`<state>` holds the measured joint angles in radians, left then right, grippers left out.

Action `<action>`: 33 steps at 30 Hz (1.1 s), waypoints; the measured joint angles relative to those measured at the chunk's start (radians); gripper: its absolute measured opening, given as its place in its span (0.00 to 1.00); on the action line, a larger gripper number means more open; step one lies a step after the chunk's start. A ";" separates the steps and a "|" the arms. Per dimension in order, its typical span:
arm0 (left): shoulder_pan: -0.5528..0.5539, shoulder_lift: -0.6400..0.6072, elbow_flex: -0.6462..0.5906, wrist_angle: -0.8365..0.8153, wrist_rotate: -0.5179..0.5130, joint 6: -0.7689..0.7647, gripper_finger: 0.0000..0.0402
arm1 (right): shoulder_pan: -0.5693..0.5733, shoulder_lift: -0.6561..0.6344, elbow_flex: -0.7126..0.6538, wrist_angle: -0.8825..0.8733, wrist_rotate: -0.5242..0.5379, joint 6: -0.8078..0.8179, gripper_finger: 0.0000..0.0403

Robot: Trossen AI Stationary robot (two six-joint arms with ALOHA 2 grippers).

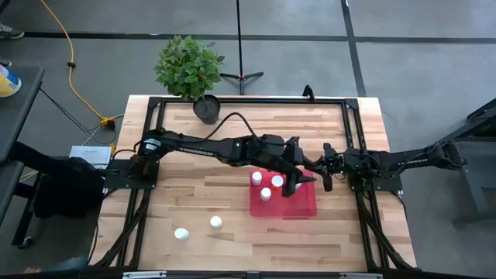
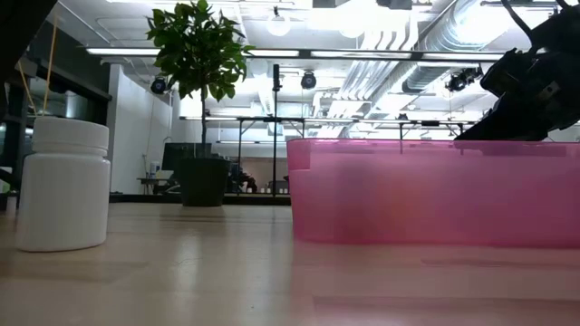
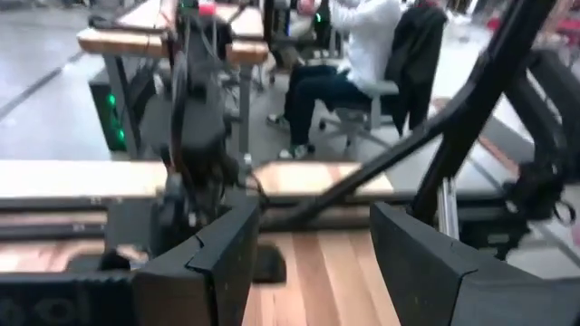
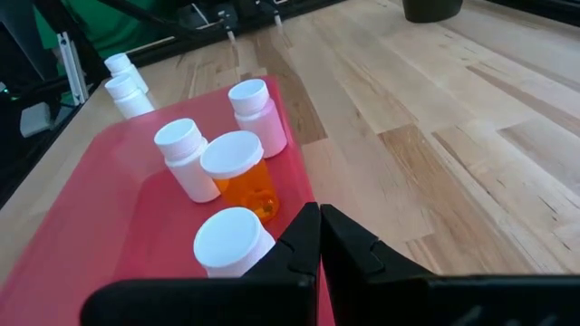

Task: Pick and place pill bottles into a basket
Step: Put the white pill bottle into the pink bin

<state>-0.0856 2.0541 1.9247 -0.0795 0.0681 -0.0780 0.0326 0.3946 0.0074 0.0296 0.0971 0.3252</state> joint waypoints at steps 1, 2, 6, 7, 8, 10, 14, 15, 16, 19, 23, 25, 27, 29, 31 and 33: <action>0.000 -0.001 -0.017 0.000 0.015 0.007 0.61 | 0.000 0.000 0.000 0.000 0.000 0.000 0.00; 0.000 -0.002 -0.036 0.007 0.028 0.016 0.61 | 0.000 0.000 0.000 0.000 0.000 0.000 0.00; -0.020 -0.015 -0.103 0.033 0.023 0.021 0.61 | 0.000 0.000 0.000 0.000 0.000 0.000 0.01; -0.022 -0.018 -0.115 0.064 0.021 0.020 0.61 | 0.000 0.000 0.000 0.000 0.000 0.000 0.00; -0.023 -0.024 -0.129 0.079 0.012 0.017 0.61 | 0.000 0.000 0.000 0.000 0.000 0.000 0.00; -0.019 -0.051 -0.167 0.073 -0.019 0.015 0.61 | 0.000 0.005 0.000 0.000 0.001 0.006 0.00; -0.016 -0.106 -0.262 0.090 -0.081 0.013 0.61 | 0.000 0.014 0.000 0.000 0.001 0.016 0.01; -0.019 -0.122 -0.290 0.106 -0.086 0.004 0.61 | 0.000 0.018 0.000 0.000 0.001 0.016 0.01; -0.019 -0.141 -0.323 0.124 -0.087 -0.003 0.61 | 0.000 0.019 0.000 0.000 0.001 0.016 0.01; -0.020 -0.192 -0.421 0.203 -0.101 -0.029 0.61 | 0.000 0.027 0.000 0.000 0.001 0.016 0.00; -0.018 -0.254 -0.522 0.219 -0.165 -0.044 0.61 | 0.000 0.032 0.000 0.000 0.001 0.015 0.01; -0.018 -0.291 -0.572 0.220 -0.176 -0.058 0.61 | 0.000 0.032 0.000 0.000 0.002 0.011 0.01; -0.020 -0.321 -0.621 0.265 -0.172 -0.061 0.61 | 0.000 0.032 0.000 0.000 0.002 0.011 0.00; -0.020 -0.355 -0.678 0.317 -0.170 -0.084 0.61 | 0.000 0.032 0.000 0.000 0.002 0.011 0.01; -0.020 -0.380 -0.729 0.387 -0.169 -0.093 0.61 | 0.000 0.032 0.000 0.000 0.002 0.010 0.01; -0.019 -0.413 -0.780 0.404 -0.182 -0.110 0.61 | 0.000 0.032 0.000 0.000 0.002 0.013 0.01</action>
<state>-0.1047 1.6406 1.1452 0.3243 -0.1136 -0.1879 0.0326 0.4271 0.0074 0.0299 0.0994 0.3378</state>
